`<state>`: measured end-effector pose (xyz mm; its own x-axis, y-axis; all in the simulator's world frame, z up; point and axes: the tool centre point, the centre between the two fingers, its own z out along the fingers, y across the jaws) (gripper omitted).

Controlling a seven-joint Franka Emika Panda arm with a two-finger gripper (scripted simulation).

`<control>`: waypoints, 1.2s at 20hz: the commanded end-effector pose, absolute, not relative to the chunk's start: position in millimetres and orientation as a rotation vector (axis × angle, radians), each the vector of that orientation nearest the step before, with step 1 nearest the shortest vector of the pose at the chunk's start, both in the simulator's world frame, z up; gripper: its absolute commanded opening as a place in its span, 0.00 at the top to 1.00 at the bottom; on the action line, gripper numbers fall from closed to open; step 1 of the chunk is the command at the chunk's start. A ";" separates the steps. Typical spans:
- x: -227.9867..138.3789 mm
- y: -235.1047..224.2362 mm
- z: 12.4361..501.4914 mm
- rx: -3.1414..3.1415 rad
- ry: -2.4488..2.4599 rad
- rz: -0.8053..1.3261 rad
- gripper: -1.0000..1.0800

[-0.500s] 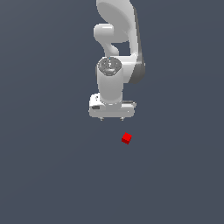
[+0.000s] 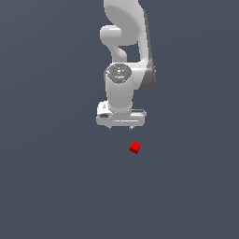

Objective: Pick up the red cube and move it to a goal position.

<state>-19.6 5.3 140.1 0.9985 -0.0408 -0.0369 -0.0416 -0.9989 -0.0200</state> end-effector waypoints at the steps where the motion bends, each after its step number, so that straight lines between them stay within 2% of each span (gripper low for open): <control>1: -18.9 9.4 134.7 -3.120 0.097 0.055 0.04; 24: 14.6 74.1 35.9 -3.057 0.714 0.007 0.04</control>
